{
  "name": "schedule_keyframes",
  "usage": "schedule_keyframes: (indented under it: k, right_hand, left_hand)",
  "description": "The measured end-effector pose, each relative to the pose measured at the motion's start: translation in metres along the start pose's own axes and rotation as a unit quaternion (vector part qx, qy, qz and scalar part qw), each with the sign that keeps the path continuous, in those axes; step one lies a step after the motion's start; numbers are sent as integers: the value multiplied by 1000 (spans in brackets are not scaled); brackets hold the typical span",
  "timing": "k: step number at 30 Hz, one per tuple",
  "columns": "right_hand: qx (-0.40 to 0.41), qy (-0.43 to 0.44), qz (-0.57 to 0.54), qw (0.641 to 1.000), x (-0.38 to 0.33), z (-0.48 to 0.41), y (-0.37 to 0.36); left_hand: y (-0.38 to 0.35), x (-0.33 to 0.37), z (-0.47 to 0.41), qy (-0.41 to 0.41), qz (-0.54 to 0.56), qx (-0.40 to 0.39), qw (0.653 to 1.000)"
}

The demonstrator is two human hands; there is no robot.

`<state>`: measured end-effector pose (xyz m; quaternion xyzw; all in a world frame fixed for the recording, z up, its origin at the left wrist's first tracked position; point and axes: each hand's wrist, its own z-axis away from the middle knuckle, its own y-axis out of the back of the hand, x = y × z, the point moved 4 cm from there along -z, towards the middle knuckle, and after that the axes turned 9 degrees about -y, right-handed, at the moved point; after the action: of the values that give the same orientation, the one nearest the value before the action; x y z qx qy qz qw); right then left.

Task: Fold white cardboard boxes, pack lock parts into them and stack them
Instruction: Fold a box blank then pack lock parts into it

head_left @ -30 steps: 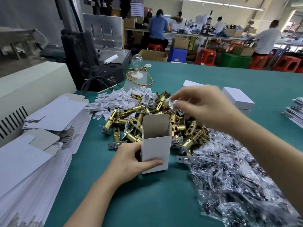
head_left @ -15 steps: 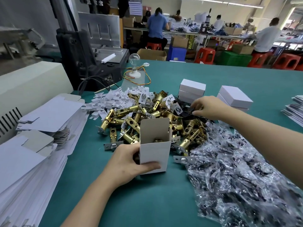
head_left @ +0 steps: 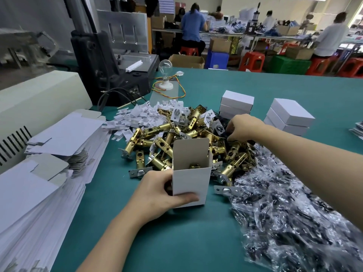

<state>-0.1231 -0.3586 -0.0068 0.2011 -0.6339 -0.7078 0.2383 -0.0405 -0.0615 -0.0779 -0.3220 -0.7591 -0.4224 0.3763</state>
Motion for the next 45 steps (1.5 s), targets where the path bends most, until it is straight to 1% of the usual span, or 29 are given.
schedule_keyframes:
  k: [4,8,9,12,15,17,21,24,26,28,29,30,31,32,33,34,35,36,37,38,39,40,41,42,43,44,45]
  right_hand:
    - [22,3,-52,998,4,0,-5]
    - [-6,-16,-177,984,13,-5,-13]
    - [-13,-33,-226,974,17,-5,-14]
    - [-13,-100,-369,924,29,-5,-13]
    - [8,-135,-426,895,33,-5,-10]
    - [29,-137,-421,896,34,-6,-6]
    - [72,-111,-316,939,41,-6,9]
    - [100,-76,-249,960,43,3,26]
    - [114,-40,-244,962,39,14,38]
    - [109,-18,-291,950,34,28,47]
    - [92,-14,-343,935,30,37,51]
    - [60,-12,-410,910,26,46,53]
    - [15,-11,-488,873,20,55,56]
    - [-38,-9,-568,822,13,66,58]
    - [-90,-6,-639,764,7,77,59]
    - [-134,0,-695,707,0,87,61]
    - [-171,8,-733,659,-5,97,63]
    - [-199,21,-753,627,-11,107,65]
    - [-221,38,-760,611,-17,117,67]
    - [-234,57,-758,607,-22,125,68]
    - [-239,74,-750,612,-27,132,69]
    - [-232,88,-736,630,-32,138,70]
    - [-204,104,-711,665,-35,142,71]
    - [-149,125,-665,721,-37,145,73]
    - [-68,153,-594,787,-38,148,77]
    - [14,186,-510,840,-40,152,81]
    - [73,223,-433,870,-45,156,84]
  left_hand:
    - [0,0,0,-2,0,0,1000]
    - [0,0,0,-2,-3,1,1000]
    - [0,0,-1,-4,-5,1,1000]
    - [0,0,-1,-7,-7,-1,1000]
    - [0,-1,-1,-3,-3,-1,1000]
    - [0,-1,0,-3,-4,-3,1000]
    - [1,-3,0,-2,-6,0,1000]
    - [1,-4,0,-5,-12,0,1000]
    - [1,-3,-1,-7,-12,0,1000]
    - [1,-2,-1,-9,-10,1,1000]
    - [1,-1,-1,-11,-11,1,1000]
    - [1,-1,-1,-13,-12,2,1000]
    - [1,0,0,-15,-14,2,1000]
    - [1,-1,0,-16,-16,3,1000]
    - [1,-1,0,-17,-19,3,1000]
    - [2,-1,0,-17,-22,3,1000]
    - [2,-1,1,-18,-27,4,999]
    - [2,0,1,-21,-30,7,999]
    - [2,1,0,-25,-29,13,999]
    - [3,2,1,-32,-26,22,999]
    - [4,3,0,-39,-21,32,999]
    - [5,4,0,-42,-19,40,998]
    - [6,5,1,-43,-22,45,998]
    - [7,5,1,-42,-27,45,998]
    - [7,4,1,-42,-32,43,998]
    - [6,4,1,-42,-36,41,998]
    - [6,4,1,-42,-37,40,998]
